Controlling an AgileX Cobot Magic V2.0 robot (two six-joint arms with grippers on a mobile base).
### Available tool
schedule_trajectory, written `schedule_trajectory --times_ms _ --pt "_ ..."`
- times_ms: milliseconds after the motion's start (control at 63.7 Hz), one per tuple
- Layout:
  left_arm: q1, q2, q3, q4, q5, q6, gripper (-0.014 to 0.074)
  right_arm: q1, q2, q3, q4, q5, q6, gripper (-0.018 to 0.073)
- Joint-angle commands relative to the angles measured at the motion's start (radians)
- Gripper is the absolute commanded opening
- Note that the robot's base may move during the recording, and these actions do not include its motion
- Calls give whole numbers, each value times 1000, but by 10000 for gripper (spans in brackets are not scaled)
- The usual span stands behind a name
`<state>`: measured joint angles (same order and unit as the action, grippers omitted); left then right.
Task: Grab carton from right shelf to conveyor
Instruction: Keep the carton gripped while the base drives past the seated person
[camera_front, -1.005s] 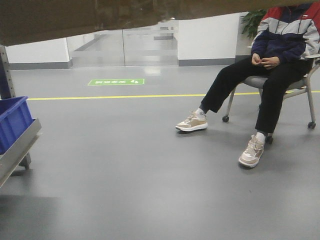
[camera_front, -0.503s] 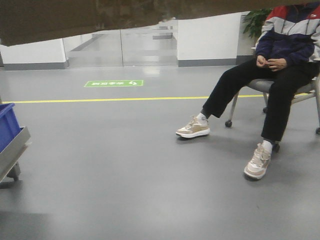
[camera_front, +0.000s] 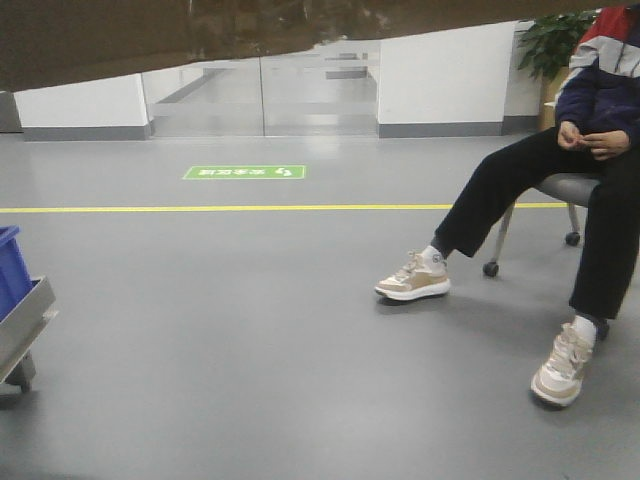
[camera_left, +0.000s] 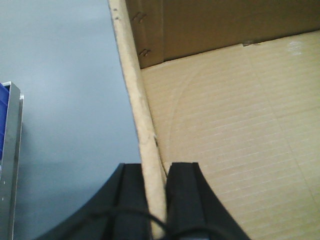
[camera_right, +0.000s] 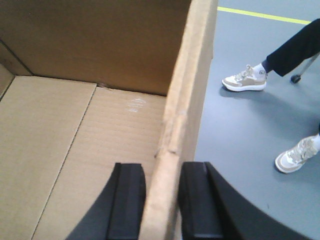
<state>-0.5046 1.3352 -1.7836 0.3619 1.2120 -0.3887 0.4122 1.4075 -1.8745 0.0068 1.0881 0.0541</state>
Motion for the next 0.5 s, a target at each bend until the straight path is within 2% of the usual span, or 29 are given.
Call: schedule_trajectory --times_ms 0,487 --pt "-8 -10 -3 -8 -6 11 -16 1 -12 -7 -21 -83 5 -70" --pt "-8 -10 -3 0 -6 11 -16 1 -12 -7 -21 -83 5 -70"
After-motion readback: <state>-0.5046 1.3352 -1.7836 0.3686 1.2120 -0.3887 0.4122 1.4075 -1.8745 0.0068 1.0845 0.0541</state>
